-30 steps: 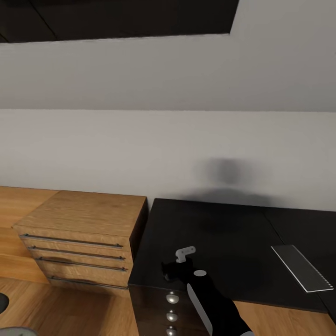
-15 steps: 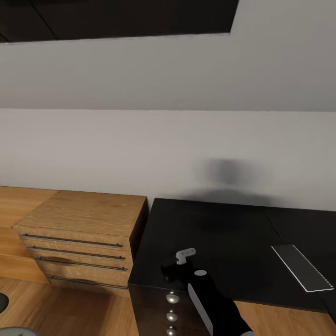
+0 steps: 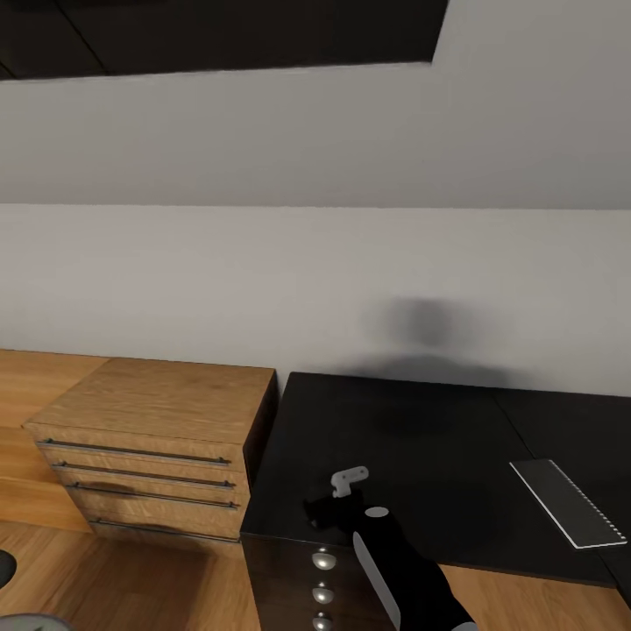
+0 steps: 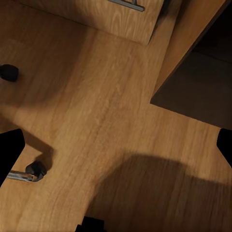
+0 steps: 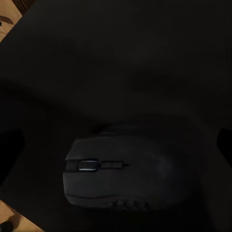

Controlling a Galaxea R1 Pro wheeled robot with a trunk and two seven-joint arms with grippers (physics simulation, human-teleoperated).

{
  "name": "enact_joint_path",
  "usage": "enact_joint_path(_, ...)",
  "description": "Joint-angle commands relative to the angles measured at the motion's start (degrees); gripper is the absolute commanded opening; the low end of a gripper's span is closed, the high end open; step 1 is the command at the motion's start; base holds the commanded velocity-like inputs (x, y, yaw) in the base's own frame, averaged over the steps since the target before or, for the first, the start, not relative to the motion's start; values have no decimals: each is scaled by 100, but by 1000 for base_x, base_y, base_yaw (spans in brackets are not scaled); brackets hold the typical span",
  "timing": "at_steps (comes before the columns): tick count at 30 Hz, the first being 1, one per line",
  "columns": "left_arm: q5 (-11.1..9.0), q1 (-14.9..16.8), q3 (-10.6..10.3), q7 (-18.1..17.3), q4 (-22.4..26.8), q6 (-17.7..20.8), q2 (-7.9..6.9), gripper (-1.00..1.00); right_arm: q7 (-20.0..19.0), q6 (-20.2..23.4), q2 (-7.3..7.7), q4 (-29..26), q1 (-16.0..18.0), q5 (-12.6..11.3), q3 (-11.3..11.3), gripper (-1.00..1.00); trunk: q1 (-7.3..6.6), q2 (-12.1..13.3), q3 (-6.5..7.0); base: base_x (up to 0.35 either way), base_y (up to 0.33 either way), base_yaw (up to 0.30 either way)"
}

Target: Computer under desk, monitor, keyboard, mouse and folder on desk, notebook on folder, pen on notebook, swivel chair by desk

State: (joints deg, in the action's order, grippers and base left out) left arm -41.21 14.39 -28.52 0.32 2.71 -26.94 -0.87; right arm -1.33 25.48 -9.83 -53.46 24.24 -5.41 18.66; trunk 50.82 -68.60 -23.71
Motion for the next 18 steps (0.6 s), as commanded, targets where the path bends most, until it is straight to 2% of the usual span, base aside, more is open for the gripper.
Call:
enact_joint_path(1, -45, 2, -49, 3, 1, -13, -1, 100, 13, 25, 0, -7, 3, -53, 1, 100, 0, -4, -6, 0, 0, 0)
enact_joint_path(8, -45, 2, -49, 3, 1, -160, 6, 100, 276, 19, 0, -7, 4, -48, -7, 100, 0, -4, -6, 0, 0, 0)
enact_joint_path(18, -48, 2, -49, 3, 1, -223, 7, 100, 334, 19, -1, 100, 5, -48, 5, 100, 0, -4, -6, 0, 0, 0)
